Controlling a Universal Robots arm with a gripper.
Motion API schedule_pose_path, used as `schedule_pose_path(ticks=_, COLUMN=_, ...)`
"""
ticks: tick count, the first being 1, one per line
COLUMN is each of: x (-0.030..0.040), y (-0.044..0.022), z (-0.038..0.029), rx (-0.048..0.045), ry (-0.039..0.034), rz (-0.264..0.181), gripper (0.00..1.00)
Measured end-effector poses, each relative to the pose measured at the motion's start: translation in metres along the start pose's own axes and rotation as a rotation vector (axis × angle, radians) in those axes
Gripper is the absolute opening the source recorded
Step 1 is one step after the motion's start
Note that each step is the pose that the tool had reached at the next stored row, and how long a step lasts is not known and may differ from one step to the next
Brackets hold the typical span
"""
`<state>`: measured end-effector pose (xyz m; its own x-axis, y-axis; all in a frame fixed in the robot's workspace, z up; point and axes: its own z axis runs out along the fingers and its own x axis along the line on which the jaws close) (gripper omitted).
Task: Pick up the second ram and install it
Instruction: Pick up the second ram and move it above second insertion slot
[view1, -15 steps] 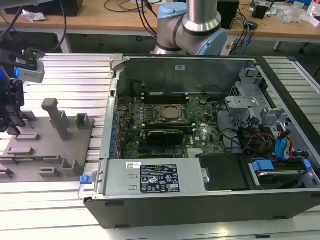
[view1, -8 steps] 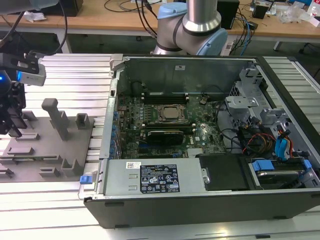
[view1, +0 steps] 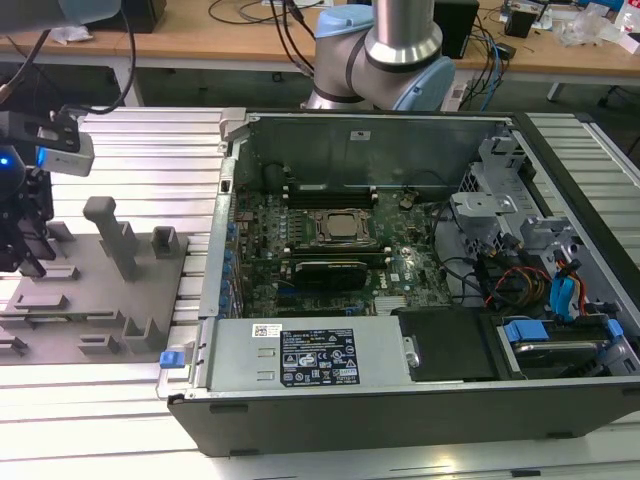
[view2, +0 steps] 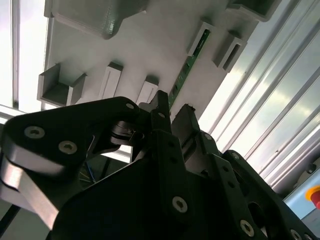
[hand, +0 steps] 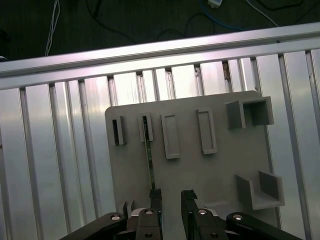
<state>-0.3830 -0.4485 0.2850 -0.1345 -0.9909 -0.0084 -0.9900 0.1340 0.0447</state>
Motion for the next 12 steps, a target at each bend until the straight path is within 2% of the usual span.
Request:
schedule_pose_path(ticks=4, x=0.0005, y=-0.0002, z=0.0035, rx=-0.0001, ry=0.0001, rz=0.000, gripper=0.30)
schedule_pose_path(ticks=7, x=0.0029, y=-0.0008, z=0.0068, rx=0.0001, ry=-0.0001, rz=0.000, gripper=0.30)
schedule_pose_path(ticks=8, x=0.0058, y=-0.0010, z=0.0079, rx=0.0001, ry=0.0000, rz=0.000, gripper=0.30)
schedule_pose_path(ticks=9, x=0.0097, y=-0.0010, z=0.0091, rx=0.0000, ry=0.0003, rz=-0.008, gripper=0.30)
schedule_pose_path(ticks=11, x=0.0114, y=-0.0013, z=0.0106, rx=-0.0006, ry=0.0031, rz=-0.067, gripper=0.30)
schedule_pose_path(ticks=12, x=0.0122, y=-0.0015, z=0.0114, rx=-0.0005, ry=0.0034, rz=-0.078, gripper=0.30)
